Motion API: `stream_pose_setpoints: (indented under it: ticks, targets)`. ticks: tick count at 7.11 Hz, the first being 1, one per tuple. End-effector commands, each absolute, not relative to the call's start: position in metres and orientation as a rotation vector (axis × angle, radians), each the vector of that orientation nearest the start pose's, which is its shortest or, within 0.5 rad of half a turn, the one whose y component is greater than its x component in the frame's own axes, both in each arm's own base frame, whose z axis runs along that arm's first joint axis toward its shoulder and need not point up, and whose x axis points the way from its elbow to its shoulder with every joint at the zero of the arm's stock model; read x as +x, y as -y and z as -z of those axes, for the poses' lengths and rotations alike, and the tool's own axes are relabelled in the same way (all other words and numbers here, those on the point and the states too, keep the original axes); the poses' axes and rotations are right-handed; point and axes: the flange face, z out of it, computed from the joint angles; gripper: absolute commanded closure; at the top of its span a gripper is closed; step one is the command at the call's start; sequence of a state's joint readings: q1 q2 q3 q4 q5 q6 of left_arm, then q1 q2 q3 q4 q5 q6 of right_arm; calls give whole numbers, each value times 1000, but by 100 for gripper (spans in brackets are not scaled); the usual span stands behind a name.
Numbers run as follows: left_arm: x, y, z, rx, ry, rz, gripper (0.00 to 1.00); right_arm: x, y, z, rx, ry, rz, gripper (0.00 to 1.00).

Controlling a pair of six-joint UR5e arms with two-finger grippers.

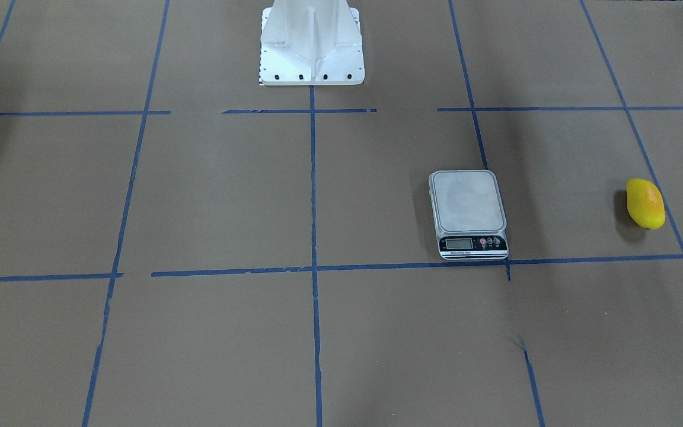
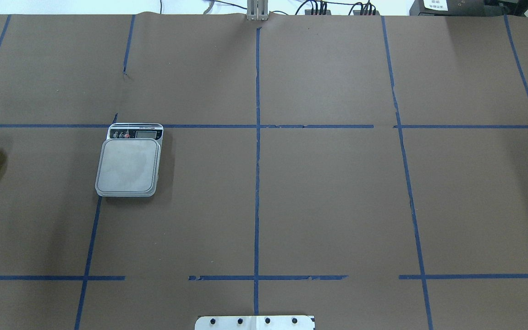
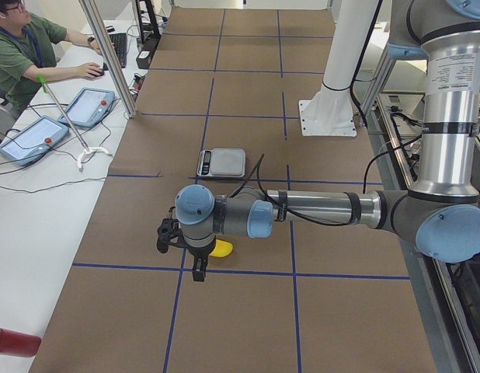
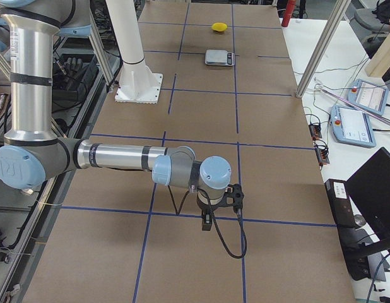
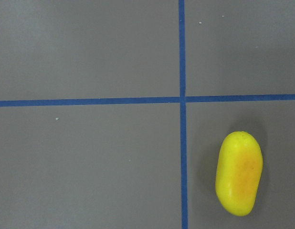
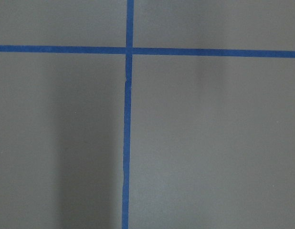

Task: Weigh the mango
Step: 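Move the left gripper down toward the yellow mango beside the scale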

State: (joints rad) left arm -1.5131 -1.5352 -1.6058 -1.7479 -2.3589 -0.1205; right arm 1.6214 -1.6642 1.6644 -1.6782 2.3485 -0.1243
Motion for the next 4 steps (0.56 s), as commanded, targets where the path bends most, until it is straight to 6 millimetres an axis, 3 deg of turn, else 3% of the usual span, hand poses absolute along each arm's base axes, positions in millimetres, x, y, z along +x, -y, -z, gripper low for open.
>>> stream_pose_setpoints:
  ticks: [1, 4]
  targets:
    - [28, 483, -649, 140, -829, -67, 0, 86, 440, -667, -34, 783, 28, 0]
    - [84, 480, -660, 145, -803, -175, 0, 86, 441, -666, -32, 783, 29, 0]
